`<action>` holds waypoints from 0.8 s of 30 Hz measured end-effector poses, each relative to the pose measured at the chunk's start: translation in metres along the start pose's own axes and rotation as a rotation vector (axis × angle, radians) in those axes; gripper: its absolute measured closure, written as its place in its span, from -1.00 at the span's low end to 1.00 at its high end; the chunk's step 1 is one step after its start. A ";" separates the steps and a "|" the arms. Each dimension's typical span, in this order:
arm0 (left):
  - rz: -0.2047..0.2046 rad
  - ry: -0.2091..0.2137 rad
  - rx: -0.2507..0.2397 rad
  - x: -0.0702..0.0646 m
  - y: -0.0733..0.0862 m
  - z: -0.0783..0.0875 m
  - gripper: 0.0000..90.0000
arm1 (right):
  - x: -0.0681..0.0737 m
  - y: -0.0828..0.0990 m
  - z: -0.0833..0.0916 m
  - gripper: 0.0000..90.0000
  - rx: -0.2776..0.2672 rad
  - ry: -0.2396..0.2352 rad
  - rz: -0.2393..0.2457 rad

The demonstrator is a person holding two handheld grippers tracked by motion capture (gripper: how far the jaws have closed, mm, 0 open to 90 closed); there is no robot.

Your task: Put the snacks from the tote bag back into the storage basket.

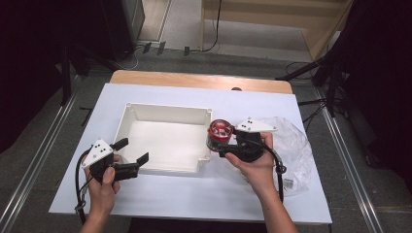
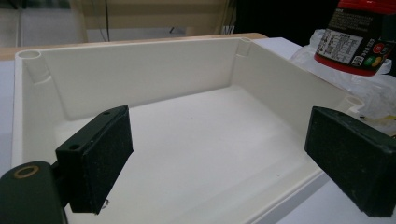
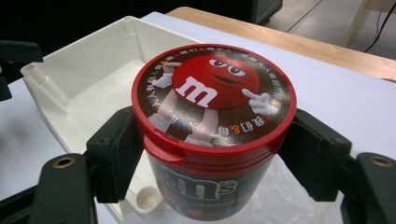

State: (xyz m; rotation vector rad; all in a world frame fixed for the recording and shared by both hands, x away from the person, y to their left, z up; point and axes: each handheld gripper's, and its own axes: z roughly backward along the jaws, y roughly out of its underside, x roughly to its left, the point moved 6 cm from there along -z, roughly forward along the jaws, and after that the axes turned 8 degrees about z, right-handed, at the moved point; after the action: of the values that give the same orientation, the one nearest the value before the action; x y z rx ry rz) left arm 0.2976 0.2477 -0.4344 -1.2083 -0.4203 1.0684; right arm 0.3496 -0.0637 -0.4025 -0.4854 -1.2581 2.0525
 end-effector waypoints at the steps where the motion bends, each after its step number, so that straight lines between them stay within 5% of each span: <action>1: 0.001 -0.002 0.000 0.000 0.000 0.000 -0.82 | 0.001 0.000 -0.001 -0.42 0.000 -0.001 0.000; 24: 0.001 -0.001 0.003 0.001 0.000 0.000 -0.82 | 0.016 -0.007 -0.013 -0.42 -0.002 -0.032 0.027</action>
State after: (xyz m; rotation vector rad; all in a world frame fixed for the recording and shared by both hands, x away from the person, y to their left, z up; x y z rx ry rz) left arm 0.2980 0.2480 -0.4351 -1.2056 -0.4189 1.0705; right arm 0.3488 -0.0419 -0.4014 -0.4749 -1.2794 2.0890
